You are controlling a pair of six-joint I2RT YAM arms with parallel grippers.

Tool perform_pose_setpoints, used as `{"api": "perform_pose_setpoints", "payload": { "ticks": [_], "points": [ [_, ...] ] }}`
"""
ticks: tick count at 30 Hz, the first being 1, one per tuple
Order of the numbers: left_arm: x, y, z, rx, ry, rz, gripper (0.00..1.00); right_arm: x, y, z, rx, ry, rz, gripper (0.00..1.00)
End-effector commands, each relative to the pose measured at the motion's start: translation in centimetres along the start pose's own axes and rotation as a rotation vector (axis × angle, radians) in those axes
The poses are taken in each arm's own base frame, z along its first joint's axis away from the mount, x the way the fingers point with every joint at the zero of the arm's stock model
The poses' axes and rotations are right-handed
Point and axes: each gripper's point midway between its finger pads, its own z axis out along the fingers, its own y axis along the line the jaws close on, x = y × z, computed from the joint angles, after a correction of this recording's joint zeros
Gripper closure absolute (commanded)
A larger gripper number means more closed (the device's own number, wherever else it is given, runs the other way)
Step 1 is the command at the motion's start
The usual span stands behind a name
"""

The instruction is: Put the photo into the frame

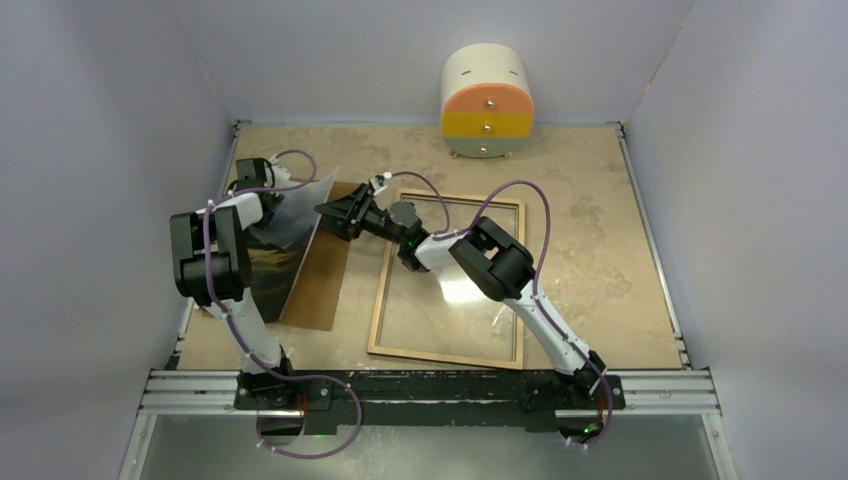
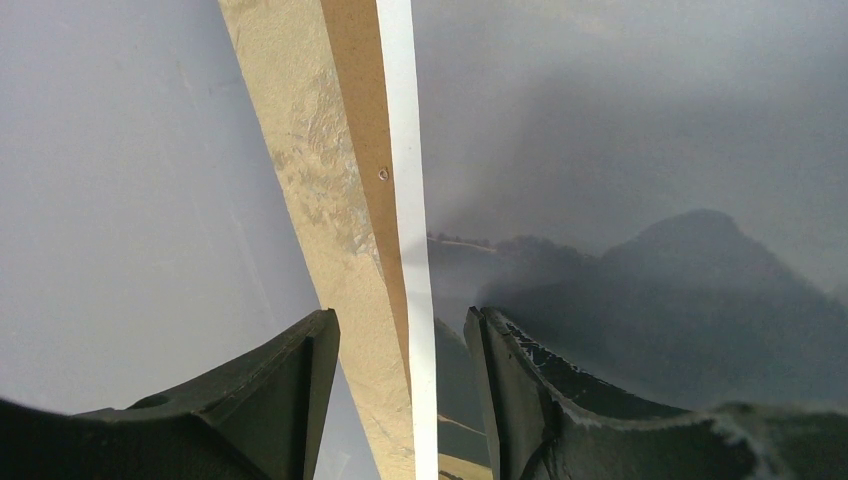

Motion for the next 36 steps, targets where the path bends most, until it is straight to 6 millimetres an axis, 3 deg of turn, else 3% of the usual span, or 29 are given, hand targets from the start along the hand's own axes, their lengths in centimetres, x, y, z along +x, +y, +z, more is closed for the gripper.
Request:
{"api": "perform_pose_setpoints", "payload": {
  "ticks": [1,5,11,15,25,27,30,34,36],
  "points": [
    [5.3,-7.7,1.0,0.272,0.141,0.033,0.45,0.7,4.0,0.4,-0.131,0.008,-0.012,0.33],
    [5.3,-7.4,0.9,0.267,0.142,0.035,0.45,0.9,3.7,0.8,-0.085,0.023,-0.022,0.34],
    [5.4,-7.1,0.9,0.263,0.144,0.037,0.45,0.5,0.2,-0.3,0.18,-0.01,-0.129,0.38],
    [5.5,-7.2,0.9,0.264,0.146,0.036,0.45,0.3,-0.7,-1.1,0.281,-0.013,-0.19,0.42],
    [5.0,-6.5,-0.2,0.265,0.144,0.004,0.43,0.5,-2.0,-0.3,0.309,0.027,-0.183,0.84],
    [4.8,-6.3,-0.6,0.264,0.138,-0.006,0.39,0.8,-2.1,-0.2,0.314,0.046,-0.187,0.99],
    [4.2,-5.5,-1.5,0.253,0.119,-0.019,0.3,0.4,-1.4,-0.1,0.323,0.051,-0.221,1.0],
    [2.4,-2.3,-3.7,0.239,0.064,-0.072,0.1,-0.5,1.1,-0.4,0.317,0.043,-0.28,1.0],
    [1.5,-0.2,-5.2,0.25,0.035,-0.115,0.06,-0.8,2.5,-0.6,0.315,0.051,-0.317,1.0]
  ]
}}
